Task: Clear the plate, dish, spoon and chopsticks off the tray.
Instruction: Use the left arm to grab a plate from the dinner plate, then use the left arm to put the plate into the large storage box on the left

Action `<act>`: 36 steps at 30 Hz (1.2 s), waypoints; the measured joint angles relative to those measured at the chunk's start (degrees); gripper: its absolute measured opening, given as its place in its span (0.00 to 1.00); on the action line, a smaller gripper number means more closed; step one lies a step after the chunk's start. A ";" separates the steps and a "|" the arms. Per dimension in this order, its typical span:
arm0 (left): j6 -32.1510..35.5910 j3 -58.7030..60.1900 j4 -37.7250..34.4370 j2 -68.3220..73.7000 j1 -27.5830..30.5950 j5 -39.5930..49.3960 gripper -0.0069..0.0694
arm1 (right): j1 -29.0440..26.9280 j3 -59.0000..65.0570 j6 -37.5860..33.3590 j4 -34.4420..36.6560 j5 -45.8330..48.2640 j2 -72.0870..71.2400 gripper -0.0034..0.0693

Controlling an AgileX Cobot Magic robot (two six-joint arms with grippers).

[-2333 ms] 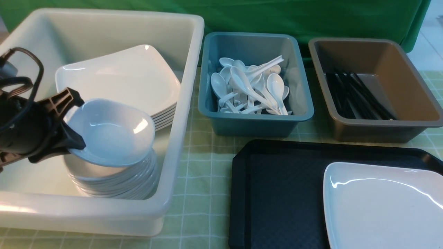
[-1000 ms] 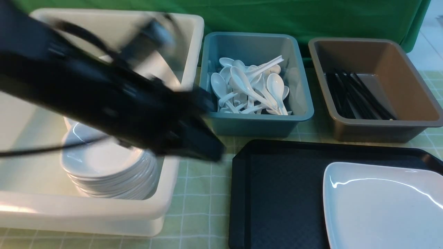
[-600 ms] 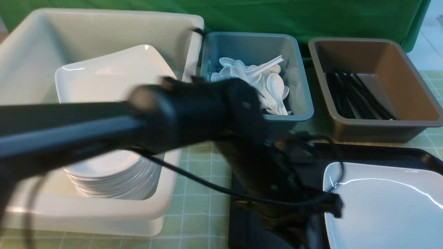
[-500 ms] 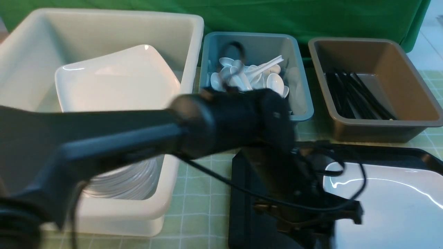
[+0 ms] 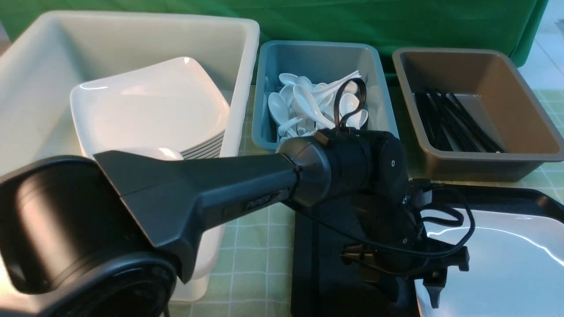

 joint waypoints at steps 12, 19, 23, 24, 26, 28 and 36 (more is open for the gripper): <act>0.72 -0.49 -7.96 1.96 0.01 -6.19 0.63 | 0.00 0.00 0.05 0.89 0.00 0.00 0.10; 1.43 -0.55 -9.96 2.87 0.11 -7.59 0.54 | 0.00 0.00 0.05 1.45 0.00 0.00 0.11; 1.87 -0.55 -10.04 3.39 0.11 -8.27 0.30 | 0.00 0.21 0.05 1.51 0.00 0.00 0.12; 2.28 -0.55 -9.99 3.52 0.11 -8.44 0.20 | 0.00 0.45 0.05 1.51 0.00 0.00 0.12; 2.63 -0.55 -10.57 3.58 0.11 -8.65 0.14 | 0.00 0.97 0.05 1.51 0.01 0.00 0.13; 3.17 -0.55 -11.49 3.42 0.11 -8.80 0.13 | 0.00 2.08 0.05 1.51 0.06 0.00 0.13; 6.49 -0.40 -8.06 -5.89 0.16 -6.68 0.11 | 0.00 3.08 -0.01 1.55 0.27 0.00 0.15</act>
